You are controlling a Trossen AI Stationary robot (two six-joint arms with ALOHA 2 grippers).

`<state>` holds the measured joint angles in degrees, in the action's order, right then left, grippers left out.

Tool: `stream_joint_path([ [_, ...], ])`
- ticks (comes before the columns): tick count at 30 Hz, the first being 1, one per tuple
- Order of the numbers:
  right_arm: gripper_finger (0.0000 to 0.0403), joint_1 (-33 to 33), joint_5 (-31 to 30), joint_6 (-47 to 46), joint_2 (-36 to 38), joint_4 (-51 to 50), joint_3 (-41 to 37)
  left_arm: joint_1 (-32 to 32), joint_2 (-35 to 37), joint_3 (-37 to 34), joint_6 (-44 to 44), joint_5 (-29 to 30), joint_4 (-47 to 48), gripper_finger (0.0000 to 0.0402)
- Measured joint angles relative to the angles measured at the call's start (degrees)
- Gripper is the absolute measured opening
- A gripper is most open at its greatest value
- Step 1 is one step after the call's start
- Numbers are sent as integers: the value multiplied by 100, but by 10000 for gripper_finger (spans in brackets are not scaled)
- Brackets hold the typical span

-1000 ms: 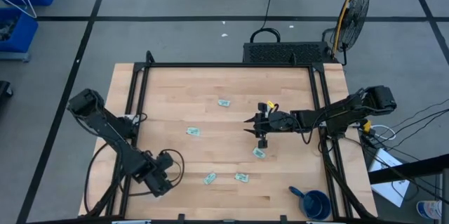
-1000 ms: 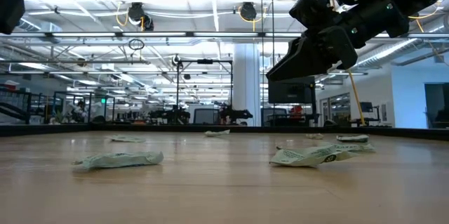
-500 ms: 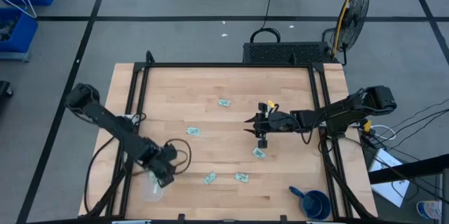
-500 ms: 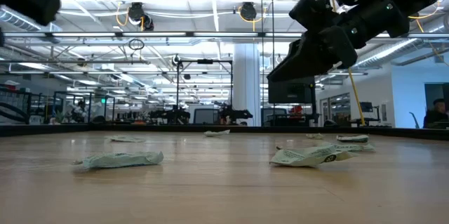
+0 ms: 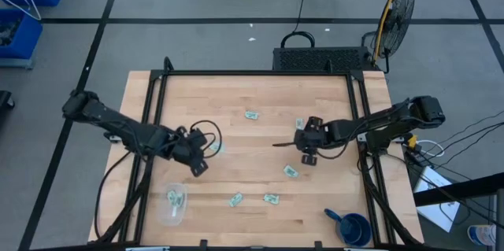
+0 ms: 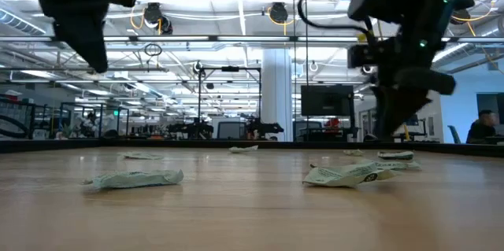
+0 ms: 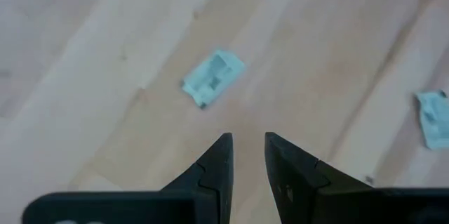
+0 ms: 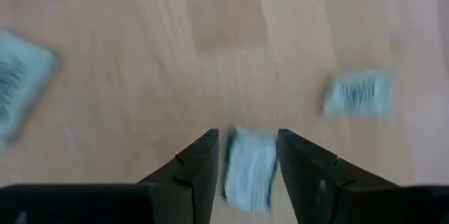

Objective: Pick and place Stevia / Truvia into bins
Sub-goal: Put the stevia packet into the transparent bin

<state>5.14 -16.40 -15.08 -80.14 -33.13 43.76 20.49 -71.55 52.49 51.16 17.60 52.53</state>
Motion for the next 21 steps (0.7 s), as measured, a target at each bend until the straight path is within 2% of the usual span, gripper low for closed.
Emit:
stream_joint_path([
  [3,141,-79,-84,-304,0,54,-133,-135,-1,0,-216,49,-26,88],
  [5,141,-111,113,-484,0,126,-223,-185,0,0,-254,53,-27,88],
  [12,145,-41,172,-511,0,194,-591,-210,-2,0,-256,53,-33,88],
  [21,191,-41,84,-286,25,1334,-1364,-210,-2,0,-257,115,-41,88],
])
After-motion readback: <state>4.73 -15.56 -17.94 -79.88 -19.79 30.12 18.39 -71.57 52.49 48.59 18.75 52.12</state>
